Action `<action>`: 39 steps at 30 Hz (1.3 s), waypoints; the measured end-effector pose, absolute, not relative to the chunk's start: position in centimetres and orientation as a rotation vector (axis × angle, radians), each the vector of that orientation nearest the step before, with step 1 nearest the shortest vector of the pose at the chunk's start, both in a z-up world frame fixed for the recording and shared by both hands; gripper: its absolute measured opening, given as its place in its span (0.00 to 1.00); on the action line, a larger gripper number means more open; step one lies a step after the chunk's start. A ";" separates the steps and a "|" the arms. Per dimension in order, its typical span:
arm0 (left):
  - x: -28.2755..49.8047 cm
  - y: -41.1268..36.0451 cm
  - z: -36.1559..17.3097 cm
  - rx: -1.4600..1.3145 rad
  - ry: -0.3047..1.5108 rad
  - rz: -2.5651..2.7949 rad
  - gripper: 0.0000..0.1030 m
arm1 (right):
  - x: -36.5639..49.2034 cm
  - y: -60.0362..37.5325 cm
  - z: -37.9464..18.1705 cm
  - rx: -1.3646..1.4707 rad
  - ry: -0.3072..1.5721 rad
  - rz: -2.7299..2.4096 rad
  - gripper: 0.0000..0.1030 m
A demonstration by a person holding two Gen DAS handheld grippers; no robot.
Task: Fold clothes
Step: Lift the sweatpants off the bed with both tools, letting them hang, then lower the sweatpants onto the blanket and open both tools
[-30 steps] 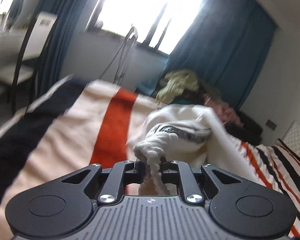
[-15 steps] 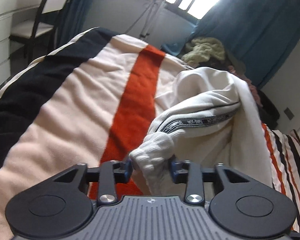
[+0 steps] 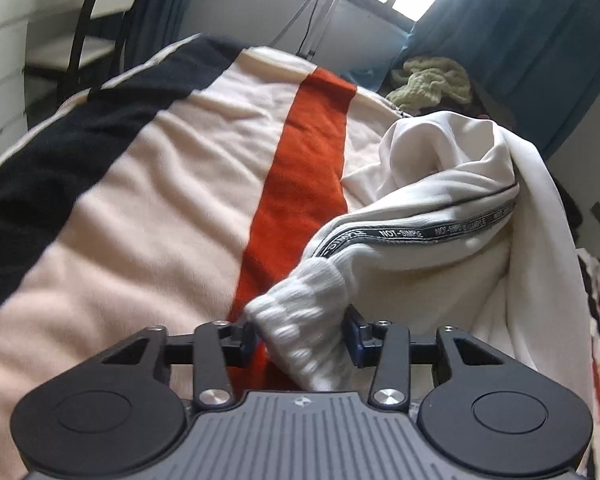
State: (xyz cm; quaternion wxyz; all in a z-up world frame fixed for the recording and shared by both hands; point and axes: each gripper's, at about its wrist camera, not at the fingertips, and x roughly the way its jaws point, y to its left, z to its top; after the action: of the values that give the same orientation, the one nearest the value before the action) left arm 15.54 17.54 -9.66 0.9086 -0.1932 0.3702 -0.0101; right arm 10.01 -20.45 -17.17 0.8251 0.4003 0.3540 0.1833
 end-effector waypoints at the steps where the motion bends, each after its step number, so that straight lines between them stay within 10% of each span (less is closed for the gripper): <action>1: 15.6 17.7 -9.6 -0.411 0.748 -0.017 0.29 | 9.9 -20.4 -17.1 0.857 0.742 0.396 0.33; 4: 16.0 18.5 -8.5 -0.481 0.716 0.012 0.14 | 9.3 -19.3 -16.7 0.899 0.705 0.426 0.25; 18: 26.2 32.0 7.3 -0.335 0.496 0.239 0.12 | 14.5 3.4 -12.3 1.079 0.643 0.699 0.20; 30: 40.1 44.6 -1.2 -0.276 0.798 0.436 0.13 | 27.0 16.7 -16.8 1.101 0.958 0.796 0.28; 35: 39.9 44.7 -1.8 -0.207 0.838 0.440 0.29 | 26.3 17.1 -15.8 1.038 1.045 0.792 0.64; 39: 36.2 43.5 0.3 -0.198 0.817 0.448 0.72 | 24.0 16.6 -13.8 0.946 1.055 0.792 0.82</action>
State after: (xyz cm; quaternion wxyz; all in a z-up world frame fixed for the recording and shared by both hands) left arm 36.20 43.55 0.25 0.8886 -0.0952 0.3934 0.2157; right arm 24.02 16.60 -13.84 0.6883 0.4229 0.4714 0.3539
